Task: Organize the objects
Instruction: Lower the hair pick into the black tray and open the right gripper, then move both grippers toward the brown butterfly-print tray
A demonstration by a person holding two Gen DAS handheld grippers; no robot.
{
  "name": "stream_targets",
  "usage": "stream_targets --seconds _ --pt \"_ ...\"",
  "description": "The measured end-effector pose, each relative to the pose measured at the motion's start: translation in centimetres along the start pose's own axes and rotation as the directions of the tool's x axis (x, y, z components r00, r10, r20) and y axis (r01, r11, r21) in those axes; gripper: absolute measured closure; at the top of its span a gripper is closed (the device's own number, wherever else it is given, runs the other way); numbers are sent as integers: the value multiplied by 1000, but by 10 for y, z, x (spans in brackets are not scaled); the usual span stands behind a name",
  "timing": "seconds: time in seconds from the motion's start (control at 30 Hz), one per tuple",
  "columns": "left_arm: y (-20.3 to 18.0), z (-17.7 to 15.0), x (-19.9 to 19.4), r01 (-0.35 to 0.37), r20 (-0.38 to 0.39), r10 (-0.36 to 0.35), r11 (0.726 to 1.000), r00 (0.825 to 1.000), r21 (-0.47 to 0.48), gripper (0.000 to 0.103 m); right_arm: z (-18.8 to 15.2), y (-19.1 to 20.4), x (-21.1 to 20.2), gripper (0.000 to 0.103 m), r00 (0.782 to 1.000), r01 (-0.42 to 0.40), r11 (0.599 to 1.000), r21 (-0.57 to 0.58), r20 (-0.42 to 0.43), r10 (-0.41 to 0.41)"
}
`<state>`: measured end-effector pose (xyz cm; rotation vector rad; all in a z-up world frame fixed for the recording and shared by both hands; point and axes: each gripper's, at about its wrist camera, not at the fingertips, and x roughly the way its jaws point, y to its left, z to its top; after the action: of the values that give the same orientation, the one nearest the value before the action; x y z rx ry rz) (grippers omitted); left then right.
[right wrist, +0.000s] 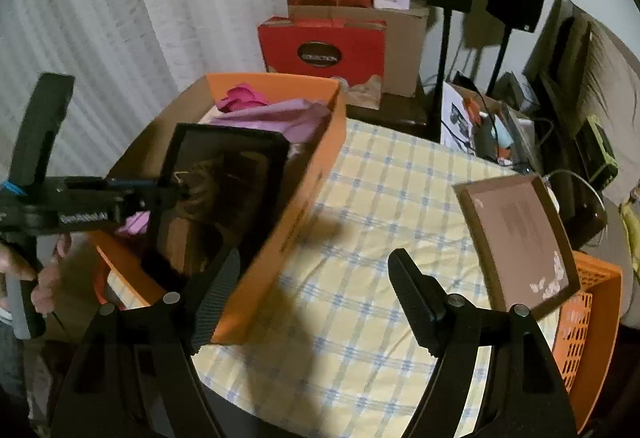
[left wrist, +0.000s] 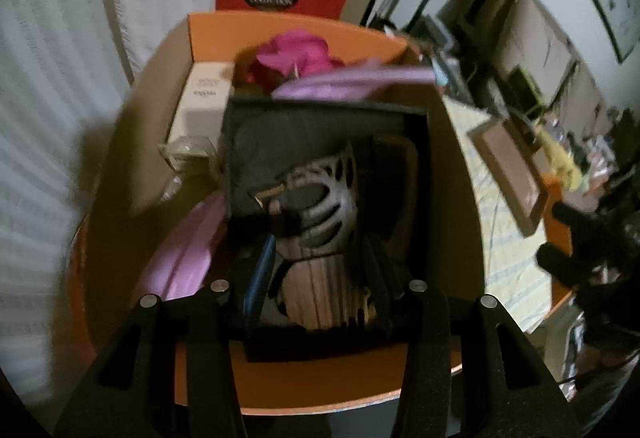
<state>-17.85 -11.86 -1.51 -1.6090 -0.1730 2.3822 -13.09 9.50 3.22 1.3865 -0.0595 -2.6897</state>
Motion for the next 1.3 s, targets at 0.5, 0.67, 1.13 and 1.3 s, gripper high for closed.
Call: stream_targets --seconds 0.5,0.67,1.13,1.3 --pt "-26 -12 34 -145 -62 149 988 987 60 58 -19 -21 -6 25 1000 4 1000 30 0 -4" --pt "-26 -11 35 -167 -59 169 985 984 33 46 -23 -23 -5 25 1000 -11 999 42 2 11" --pt "-27 -9 37 -206 -29 208 977 978 60 54 -29 -30 -1 25 1000 -24 997 71 -9 25" --pt "-15 3 31 -199 -2 199 980 980 -2 54 -31 -32 0 25 1000 -23 997 74 -14 24"
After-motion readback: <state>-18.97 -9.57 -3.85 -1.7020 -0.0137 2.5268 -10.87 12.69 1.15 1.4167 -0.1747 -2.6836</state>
